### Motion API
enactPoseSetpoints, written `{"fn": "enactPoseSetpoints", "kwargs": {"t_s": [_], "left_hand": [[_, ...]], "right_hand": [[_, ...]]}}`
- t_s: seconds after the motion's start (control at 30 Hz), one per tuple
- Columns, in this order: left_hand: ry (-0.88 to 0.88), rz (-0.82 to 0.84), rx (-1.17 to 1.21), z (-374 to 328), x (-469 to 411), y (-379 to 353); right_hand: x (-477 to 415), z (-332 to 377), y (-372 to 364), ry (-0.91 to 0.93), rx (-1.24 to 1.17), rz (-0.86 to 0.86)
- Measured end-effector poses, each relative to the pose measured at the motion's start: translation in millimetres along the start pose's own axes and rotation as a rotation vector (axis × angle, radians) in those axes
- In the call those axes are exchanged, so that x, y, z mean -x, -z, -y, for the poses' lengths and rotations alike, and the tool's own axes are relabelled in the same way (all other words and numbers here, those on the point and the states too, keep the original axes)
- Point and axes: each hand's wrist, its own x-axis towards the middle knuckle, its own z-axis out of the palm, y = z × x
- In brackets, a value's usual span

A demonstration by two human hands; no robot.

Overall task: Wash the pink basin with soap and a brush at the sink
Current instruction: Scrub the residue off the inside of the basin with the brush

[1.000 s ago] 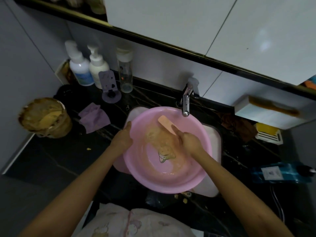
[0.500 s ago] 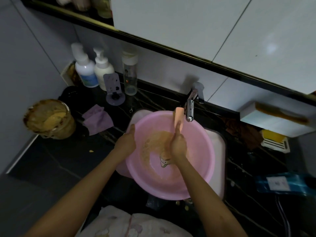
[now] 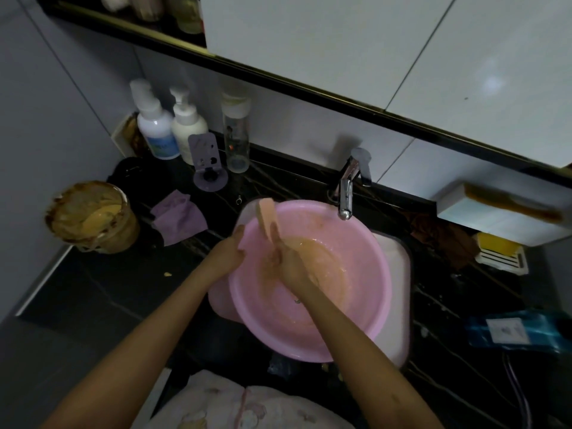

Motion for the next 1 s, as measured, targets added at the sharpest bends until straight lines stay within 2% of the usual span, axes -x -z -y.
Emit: {"fn": "enactPoseSetpoints", "kwargs": {"t_s": [0.1,0.17,0.27,0.37,0.5,0.6,0.77,0.87,1.0], "left_hand": [[-0.034,0.026,0.166,2,6,9],[0.008,0.016,0.211,1,10,8],[0.061,-0.03,0.26,1,13,1],[0.125,-0.065,0.453,9,14,2],[0.296,-0.057,0.681,8,15,8],[0.344,-0.081,0.767,10,16,6],[0.341,-0.064,0.746,13,19,6],[0.357,-0.053,0.778,14,19,9],[0.332,-0.067,0.673,11,19,9]], "right_hand": [[15,-2,-12,-0.008,0.024,0.08],[15,-8,-3,0.0,0.051,0.066],[-3,-11,21,-0.094,0.12,-0.079],[-6,-5,28,-0.164,0.046,-0.16],[30,16,-5,0.015,-0.039,0.038],[55,22,-28,0.071,0.042,0.118],[42,28,-10,0.027,0.119,0.127],[65,40,0,-0.006,0.192,0.215],[115,49,5,-0.056,0.177,0.351]]}}
